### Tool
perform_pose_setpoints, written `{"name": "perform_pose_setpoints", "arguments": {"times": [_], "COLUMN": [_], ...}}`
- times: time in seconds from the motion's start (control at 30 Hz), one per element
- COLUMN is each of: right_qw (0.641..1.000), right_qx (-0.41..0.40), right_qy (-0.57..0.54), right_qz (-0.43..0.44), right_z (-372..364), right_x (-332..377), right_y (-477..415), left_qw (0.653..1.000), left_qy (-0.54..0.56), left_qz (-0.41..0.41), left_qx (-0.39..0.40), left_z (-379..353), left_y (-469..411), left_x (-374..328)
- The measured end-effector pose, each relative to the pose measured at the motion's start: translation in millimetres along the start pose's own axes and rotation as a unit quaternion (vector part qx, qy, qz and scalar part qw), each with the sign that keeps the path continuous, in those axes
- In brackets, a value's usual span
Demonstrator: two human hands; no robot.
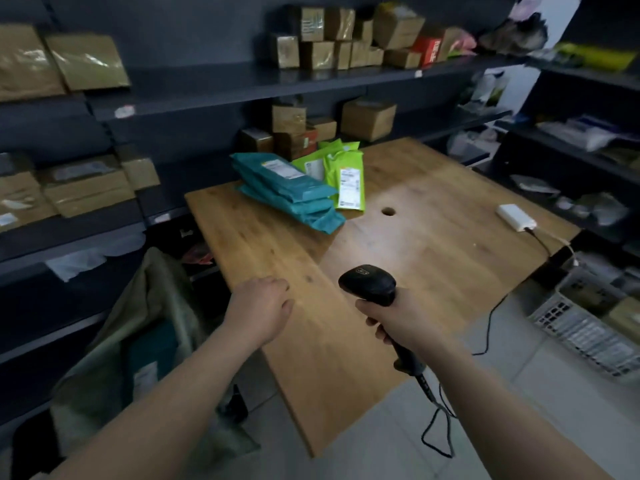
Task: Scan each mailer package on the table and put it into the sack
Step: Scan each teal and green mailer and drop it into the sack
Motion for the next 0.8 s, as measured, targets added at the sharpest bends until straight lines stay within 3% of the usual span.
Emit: {"name": "perform_pose_setpoints", "arguments": {"times": [0.27,0.57,0.8], "right_qw": [0.999,0.997,0.996], "right_qx": [-0.015,0.006,0.049], "right_qy": [0.018,-0.018,-0.046], "right_qz": [0.046,0.077,0.066], "right_z": [85.5,117.0,121.3], "right_x": [12.5,58.9,70.4], "right_y": [-80.1,-216.6,-296.4], "left_qw": [0.999,0.983,0.973], "left_qy": [-0.002,0.067,0.104], "left_qz": [0.045,0.167,0.205], "left_qx": [-0.026,-0.035,-0.015], "left_z": [7.1,-4.5,-37.5], "left_y": [-84.8,-242.2,-316.4], "left_x": [-57.2,-13.1,16.0]}}
Point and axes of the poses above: each hand's wrist, its own y-axis away from the middle knuckle, its own z-axis out of the back of the hand, x = y × z, the point moved 1 cm from there along -y, towards the middle knuckle, and after that the axes turned 4 degrees about z, right-handed, at the moved point
